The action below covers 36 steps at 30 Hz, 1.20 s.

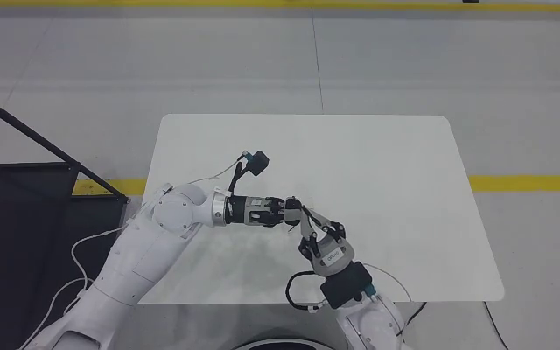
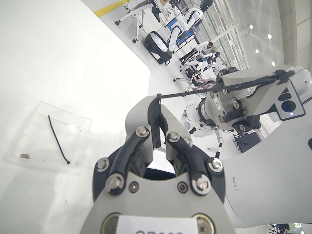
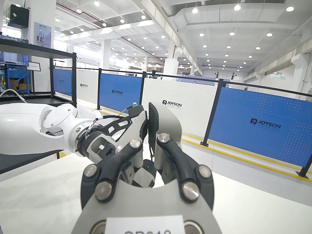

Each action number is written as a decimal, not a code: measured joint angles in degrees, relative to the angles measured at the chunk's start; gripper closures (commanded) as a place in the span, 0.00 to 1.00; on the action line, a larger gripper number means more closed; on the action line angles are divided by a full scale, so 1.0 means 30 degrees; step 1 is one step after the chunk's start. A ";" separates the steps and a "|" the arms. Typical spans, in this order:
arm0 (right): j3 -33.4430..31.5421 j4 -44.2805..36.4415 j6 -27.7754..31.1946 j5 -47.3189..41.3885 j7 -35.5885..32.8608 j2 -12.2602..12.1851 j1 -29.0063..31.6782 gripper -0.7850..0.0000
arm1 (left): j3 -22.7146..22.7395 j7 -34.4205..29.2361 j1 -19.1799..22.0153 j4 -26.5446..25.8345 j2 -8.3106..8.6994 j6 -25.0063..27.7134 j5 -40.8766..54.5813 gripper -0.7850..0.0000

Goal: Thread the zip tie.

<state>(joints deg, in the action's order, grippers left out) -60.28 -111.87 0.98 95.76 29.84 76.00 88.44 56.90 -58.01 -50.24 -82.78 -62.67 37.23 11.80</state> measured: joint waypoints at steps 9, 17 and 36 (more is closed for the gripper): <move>0.0003 -0.0062 0.0435 0.0516 -0.0838 -0.0054 -0.0034 1.00 | 0.0000 0.0000 0.0000 0.0000 0.0000 0.0000 0.0000 1.00; -0.0067 -0.0116 0.0388 0.0869 -0.1332 -0.0088 -0.0004 1.00 | 0.0032 0.0362 -0.0180 -0.0233 0.0003 -0.0182 -0.0224 1.00; -0.0777 -0.0615 0.0512 0.1502 -0.1965 -0.0284 0.0498 1.00 | 0.0964 0.2096 -0.1279 -0.1243 0.0204 -0.0124 -0.0894 1.00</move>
<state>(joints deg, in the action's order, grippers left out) -62.61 -113.71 2.52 100.26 23.94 75.14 89.94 59.79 -51.72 -54.08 -86.51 -62.06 36.85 9.12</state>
